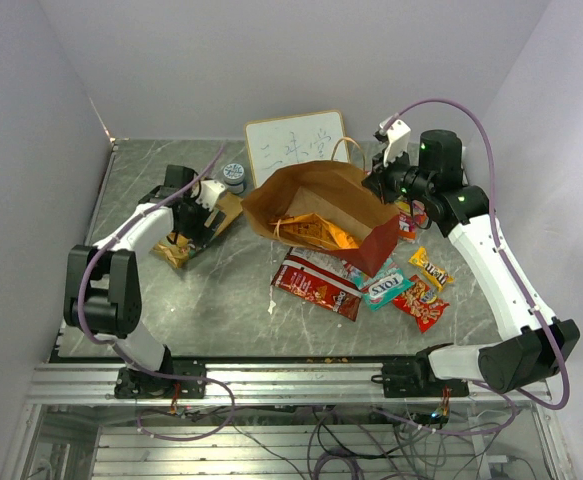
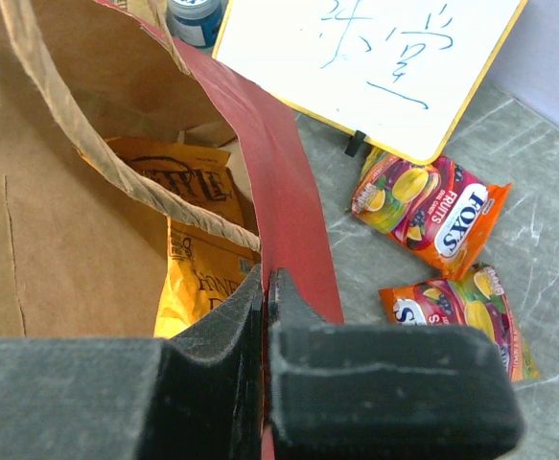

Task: Place the snacks into the paper bag
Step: Pick up the snack from the center of the board.

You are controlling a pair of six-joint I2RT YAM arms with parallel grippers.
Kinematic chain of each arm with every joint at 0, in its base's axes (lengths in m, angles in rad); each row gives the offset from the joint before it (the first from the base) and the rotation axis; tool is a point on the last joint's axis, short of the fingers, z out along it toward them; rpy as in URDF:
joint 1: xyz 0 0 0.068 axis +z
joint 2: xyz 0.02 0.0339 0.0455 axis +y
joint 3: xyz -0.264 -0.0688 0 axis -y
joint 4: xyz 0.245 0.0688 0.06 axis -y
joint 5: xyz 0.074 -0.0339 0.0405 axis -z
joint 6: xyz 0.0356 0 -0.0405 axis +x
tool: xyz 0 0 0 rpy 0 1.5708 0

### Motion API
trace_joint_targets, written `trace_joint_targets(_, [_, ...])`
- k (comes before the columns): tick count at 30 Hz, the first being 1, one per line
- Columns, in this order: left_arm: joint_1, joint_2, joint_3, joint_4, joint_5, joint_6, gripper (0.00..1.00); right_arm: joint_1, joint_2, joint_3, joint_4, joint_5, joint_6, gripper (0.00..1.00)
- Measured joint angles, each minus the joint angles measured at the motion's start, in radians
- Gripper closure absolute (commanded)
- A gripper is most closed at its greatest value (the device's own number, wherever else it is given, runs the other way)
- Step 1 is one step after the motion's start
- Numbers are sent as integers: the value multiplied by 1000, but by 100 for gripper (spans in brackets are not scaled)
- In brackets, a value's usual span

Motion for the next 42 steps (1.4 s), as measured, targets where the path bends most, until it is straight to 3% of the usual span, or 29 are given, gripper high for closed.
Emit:
trace_joint_targets(9, [-61, 127, 1, 16, -49, 13, 19, -10, -5, -9, 2, -14, 3, 100])
trace_joint_targets(20, [-88, 145, -4, 69, -135, 21, 37, -18, -6, -12, 4, -39, 11, 100])
trace_joint_targets(38, [-116, 110, -11, 55, -189, 68, 92, -32, -16, -21, 8, -64, 25, 100])
trace_joint_targets(42, [-116, 72, 31, -1, -198, 100, 93, -35, -16, -21, 8, -70, 25, 100])
